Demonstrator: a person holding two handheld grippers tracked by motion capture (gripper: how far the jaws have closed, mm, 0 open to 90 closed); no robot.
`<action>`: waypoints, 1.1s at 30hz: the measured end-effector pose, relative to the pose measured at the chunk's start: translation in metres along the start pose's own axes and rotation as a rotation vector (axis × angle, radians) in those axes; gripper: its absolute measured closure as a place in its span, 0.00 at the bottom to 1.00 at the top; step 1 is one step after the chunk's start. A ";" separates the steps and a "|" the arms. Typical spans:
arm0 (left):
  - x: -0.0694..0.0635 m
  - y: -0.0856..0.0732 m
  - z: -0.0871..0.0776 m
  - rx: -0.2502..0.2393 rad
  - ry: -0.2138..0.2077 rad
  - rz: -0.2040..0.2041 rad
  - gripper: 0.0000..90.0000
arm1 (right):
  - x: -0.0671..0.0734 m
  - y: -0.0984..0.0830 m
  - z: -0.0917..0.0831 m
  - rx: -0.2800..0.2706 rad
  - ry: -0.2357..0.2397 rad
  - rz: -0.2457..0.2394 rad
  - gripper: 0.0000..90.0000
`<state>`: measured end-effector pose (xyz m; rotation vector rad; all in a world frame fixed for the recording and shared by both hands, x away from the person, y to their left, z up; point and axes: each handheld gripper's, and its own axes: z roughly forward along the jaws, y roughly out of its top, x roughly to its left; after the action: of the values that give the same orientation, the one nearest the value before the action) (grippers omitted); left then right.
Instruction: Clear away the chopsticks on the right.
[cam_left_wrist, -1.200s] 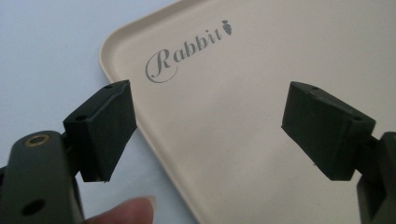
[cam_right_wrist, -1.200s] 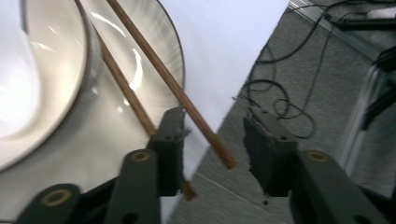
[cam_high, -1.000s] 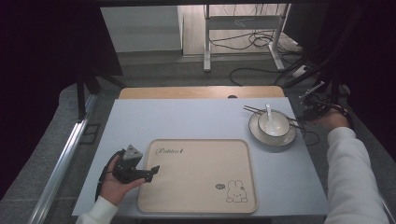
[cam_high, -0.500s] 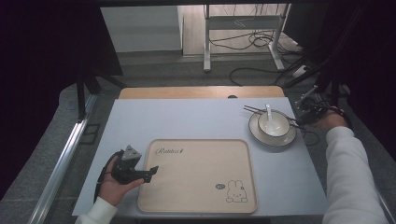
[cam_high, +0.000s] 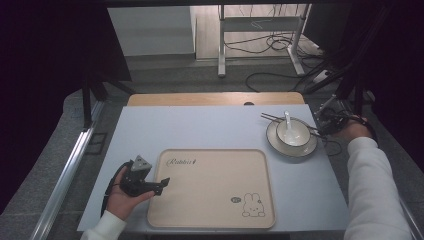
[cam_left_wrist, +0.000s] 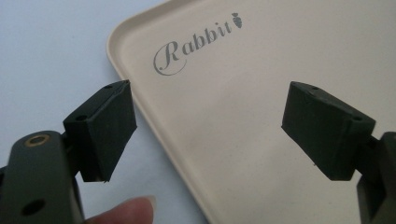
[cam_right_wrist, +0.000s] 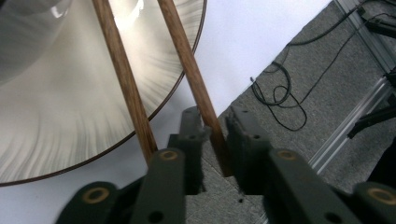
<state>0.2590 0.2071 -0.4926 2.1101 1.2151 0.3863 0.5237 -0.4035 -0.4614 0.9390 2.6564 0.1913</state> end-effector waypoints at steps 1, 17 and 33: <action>0.000 0.000 0.000 0.000 0.001 0.000 0.20 | 0.001 -0.001 0.000 0.001 0.005 -0.009 0.90; -0.001 0.000 -0.002 -0.009 -0.005 0.004 0.20 | 0.001 -0.006 -0.025 -0.086 -0.045 0.063 0.94; -0.002 0.001 -0.009 -0.044 -0.040 0.028 0.20 | 0.067 -0.009 -0.095 -0.241 -0.024 0.180 0.93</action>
<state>0.2537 0.2089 -0.4856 2.0896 1.1453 0.3789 0.4367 -0.3701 -0.3913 1.0881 2.4561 0.5253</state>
